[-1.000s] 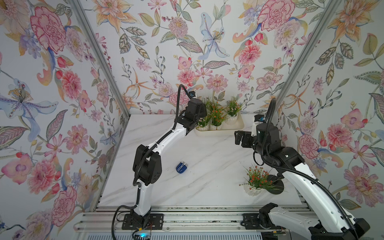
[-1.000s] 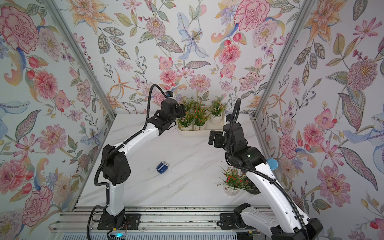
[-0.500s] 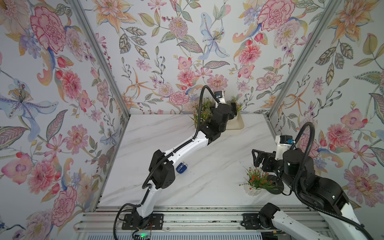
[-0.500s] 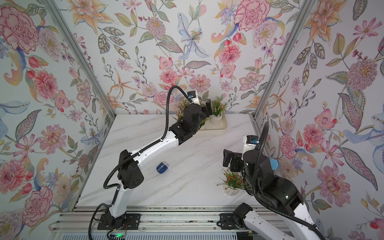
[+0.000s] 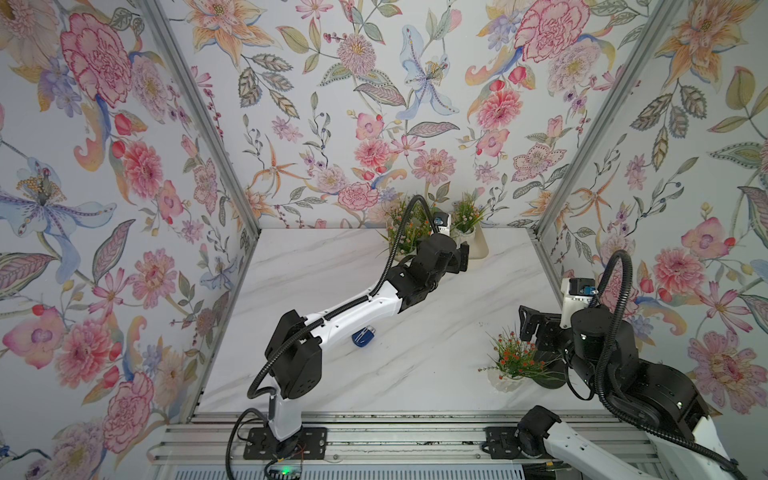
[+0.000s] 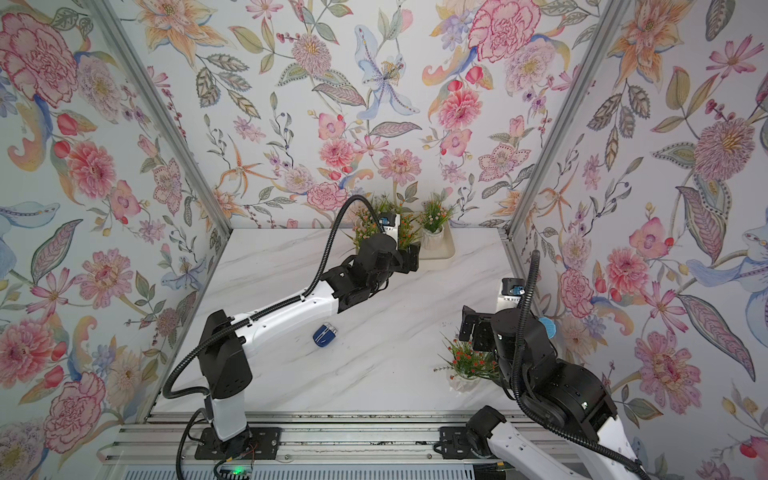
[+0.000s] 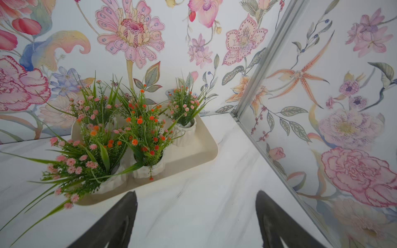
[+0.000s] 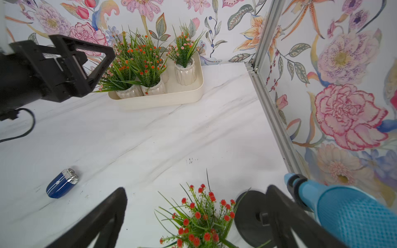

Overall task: Put the potted gypsophila into the storage box
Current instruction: Pick up the baby's breath potted plant from the center of the board.

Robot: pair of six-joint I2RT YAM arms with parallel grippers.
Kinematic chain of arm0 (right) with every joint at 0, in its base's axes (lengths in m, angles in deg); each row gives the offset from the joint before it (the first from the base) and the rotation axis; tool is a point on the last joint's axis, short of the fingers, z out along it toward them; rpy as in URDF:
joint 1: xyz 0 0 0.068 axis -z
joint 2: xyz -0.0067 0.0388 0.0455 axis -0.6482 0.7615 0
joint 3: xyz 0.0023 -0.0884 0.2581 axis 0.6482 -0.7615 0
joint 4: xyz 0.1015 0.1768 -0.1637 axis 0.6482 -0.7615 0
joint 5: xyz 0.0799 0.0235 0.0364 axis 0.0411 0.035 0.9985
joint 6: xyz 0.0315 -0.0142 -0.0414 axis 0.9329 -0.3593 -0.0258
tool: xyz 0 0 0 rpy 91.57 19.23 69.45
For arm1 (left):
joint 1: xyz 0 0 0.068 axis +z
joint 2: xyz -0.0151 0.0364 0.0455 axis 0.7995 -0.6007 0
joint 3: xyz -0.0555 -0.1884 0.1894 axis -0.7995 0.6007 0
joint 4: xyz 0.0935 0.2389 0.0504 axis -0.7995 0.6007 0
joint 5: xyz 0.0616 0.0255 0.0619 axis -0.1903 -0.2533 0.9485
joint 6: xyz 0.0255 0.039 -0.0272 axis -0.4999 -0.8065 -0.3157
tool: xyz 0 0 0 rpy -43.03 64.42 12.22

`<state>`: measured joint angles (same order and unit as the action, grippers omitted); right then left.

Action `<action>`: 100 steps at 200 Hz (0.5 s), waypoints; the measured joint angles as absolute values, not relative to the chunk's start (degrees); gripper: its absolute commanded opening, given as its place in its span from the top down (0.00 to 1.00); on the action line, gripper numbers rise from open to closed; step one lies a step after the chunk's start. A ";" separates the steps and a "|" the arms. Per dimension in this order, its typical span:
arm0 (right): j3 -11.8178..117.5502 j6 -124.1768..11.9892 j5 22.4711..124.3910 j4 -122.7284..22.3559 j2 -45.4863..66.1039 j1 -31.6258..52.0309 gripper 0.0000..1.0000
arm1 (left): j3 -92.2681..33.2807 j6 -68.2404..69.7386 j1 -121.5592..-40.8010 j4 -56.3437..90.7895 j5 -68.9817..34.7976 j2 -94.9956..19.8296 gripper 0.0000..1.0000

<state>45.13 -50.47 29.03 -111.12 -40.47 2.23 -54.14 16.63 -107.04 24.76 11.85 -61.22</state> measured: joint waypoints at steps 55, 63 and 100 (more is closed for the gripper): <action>42.57 -55.39 25.90 -111.84 -44.38 2.23 0.00 | -39.08 25.96 -115.17 32.08 7.32 -54.71 0.29; 42.57 -56.05 25.14 -111.87 -44.56 2.23 0.00 | -38.36 26.84 -116.41 33.55 6.75 -55.97 0.29; 42.57 -57.73 23.19 -111.84 -44.49 2.25 0.00 | -38.10 29.05 -120.59 36.52 1.75 -63.76 0.28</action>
